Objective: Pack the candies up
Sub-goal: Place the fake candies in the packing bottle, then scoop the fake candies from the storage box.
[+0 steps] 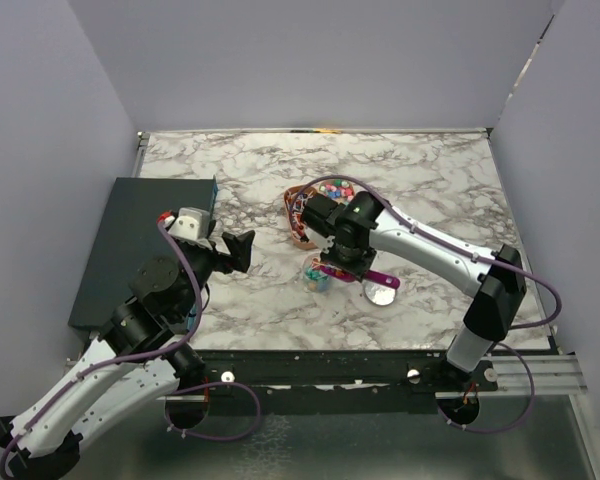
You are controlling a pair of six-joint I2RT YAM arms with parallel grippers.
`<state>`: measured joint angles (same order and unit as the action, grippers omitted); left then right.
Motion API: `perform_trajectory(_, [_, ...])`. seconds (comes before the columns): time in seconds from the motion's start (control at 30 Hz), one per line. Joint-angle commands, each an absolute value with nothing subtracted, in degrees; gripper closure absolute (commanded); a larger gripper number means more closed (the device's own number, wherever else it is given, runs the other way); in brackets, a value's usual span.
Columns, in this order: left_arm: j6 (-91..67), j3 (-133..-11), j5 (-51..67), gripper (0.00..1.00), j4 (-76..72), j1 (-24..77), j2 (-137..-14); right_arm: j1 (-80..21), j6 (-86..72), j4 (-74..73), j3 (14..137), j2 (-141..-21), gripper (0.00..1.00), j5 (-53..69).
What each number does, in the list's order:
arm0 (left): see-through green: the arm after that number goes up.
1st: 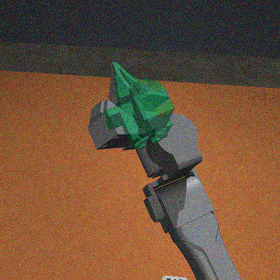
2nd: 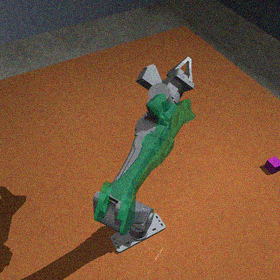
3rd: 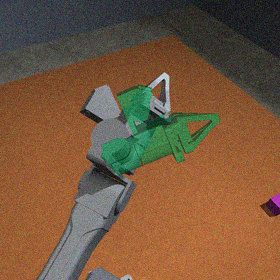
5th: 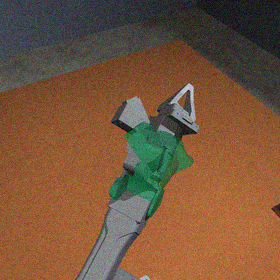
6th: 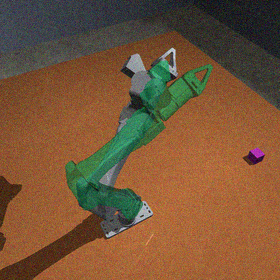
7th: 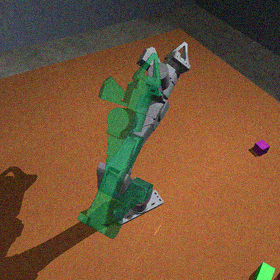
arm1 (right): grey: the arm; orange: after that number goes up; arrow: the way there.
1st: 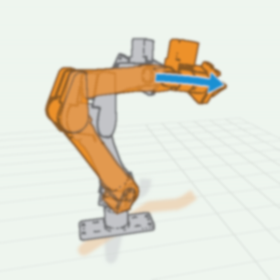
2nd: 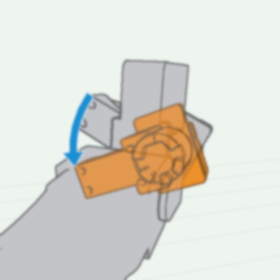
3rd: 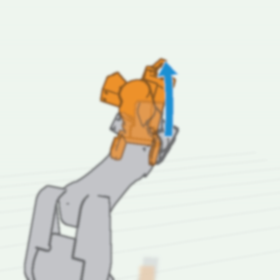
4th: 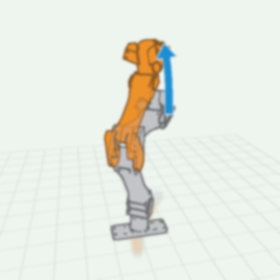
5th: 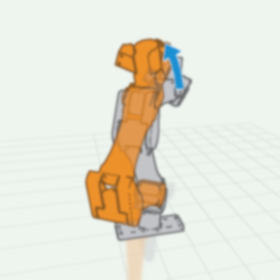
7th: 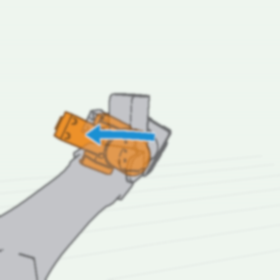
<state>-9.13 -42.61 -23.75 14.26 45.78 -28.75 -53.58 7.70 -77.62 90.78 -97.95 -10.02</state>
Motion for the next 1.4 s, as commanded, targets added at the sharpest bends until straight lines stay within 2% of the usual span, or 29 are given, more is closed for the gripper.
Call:
perform_trajectory(0.0, [-9.5, -42.3, -23.99, 0.13, 14.1, 45.7, -27.82, -55.3, 6.6, -80.73, 92.99, -99.32, 0.99, -15.14])
perform_trajectory(0.6, [-9.52, -42.25, -24.34, 0.13, 14.14, 45.7, -26.35, -60.85, 7.55, -81.31, 93.38, -100.69, 1.0, -30.84])
perform_trajectory(1.0, [-9.51, -42.2, -24.96, 0.14, 14.18, 45.7, -25.84, -62.27, 8.1, -74.64, 93.26, -96.91, 0.99, -26.35])
perform_trajectory(1.17, [-9.53, -42.23, -24.94, 0.14, 14.23, 45.7, -25.79, -61.45, 8.2, -72.4, 96.88, -96.81, 0.99, -23.46])
perform_trajectory(1.37, [-9.53, -42.21, -25.05, 0.14, 14.24, 45.7, -25.66, -56.61, 4.79, -74.22, 104.4, -101.98, 0.99, -16.59])
